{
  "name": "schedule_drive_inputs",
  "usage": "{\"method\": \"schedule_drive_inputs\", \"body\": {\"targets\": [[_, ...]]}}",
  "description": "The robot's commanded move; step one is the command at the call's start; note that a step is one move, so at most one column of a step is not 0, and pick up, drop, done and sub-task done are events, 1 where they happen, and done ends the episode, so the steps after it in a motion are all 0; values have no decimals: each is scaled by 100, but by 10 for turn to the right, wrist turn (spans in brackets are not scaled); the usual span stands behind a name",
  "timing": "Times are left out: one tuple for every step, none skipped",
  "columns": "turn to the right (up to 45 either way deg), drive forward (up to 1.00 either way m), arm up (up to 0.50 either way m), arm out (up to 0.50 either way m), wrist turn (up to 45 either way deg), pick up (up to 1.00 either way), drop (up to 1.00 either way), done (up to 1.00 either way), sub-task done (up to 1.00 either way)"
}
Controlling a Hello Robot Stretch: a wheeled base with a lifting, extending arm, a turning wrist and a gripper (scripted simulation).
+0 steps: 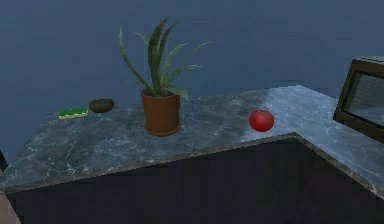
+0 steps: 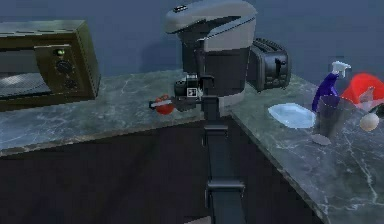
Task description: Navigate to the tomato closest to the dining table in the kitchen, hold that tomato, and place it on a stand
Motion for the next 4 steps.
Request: {"method": "schedule_drive_inputs", "body": {"targets": [[0, 0, 10, 0, 0, 0, 0, 0, 0], [0, 0, 2, 0, 0, 0, 0, 0, 0], [0, 0, 0, 0, -450, 0, 0, 0, 0], [0, 0, 0, 0, -450, 0, 0, 0, 0]]}}
